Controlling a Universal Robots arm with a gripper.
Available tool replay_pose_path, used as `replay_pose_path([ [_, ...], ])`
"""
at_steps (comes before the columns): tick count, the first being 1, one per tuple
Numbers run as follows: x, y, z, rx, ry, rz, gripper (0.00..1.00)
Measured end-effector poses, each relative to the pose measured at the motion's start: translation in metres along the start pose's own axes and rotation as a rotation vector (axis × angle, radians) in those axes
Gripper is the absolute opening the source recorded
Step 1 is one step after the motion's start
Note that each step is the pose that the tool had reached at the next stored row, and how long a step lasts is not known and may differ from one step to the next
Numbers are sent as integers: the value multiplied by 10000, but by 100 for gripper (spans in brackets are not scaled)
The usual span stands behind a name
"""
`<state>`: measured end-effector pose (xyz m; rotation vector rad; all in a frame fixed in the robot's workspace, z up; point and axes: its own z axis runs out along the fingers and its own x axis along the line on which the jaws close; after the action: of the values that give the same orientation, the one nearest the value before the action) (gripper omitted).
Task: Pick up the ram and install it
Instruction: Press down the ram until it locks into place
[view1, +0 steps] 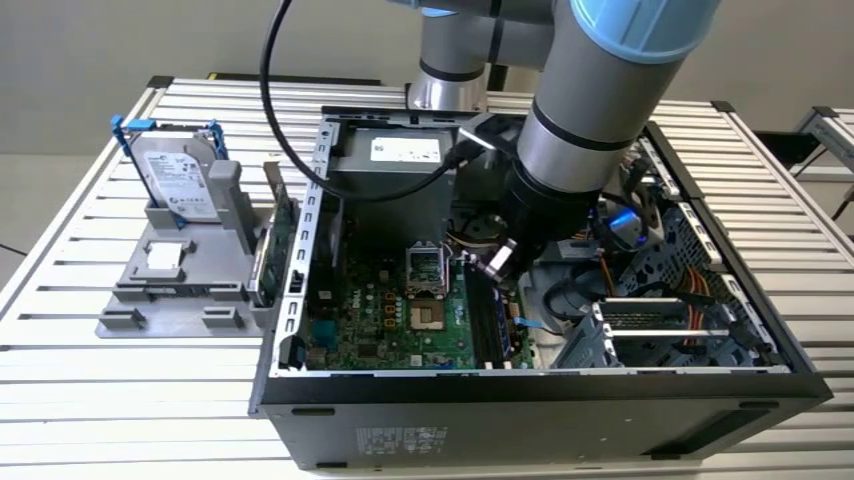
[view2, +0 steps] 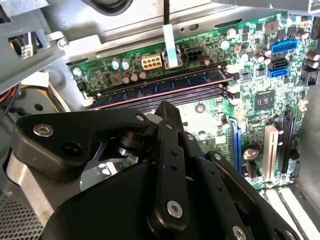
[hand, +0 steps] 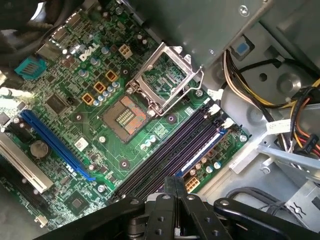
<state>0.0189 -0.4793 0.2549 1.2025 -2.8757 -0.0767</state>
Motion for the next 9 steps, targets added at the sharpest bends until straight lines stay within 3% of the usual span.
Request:
replay_pose_path([
  [9, -3, -1, 0, -2, 33, -691, 0],
])
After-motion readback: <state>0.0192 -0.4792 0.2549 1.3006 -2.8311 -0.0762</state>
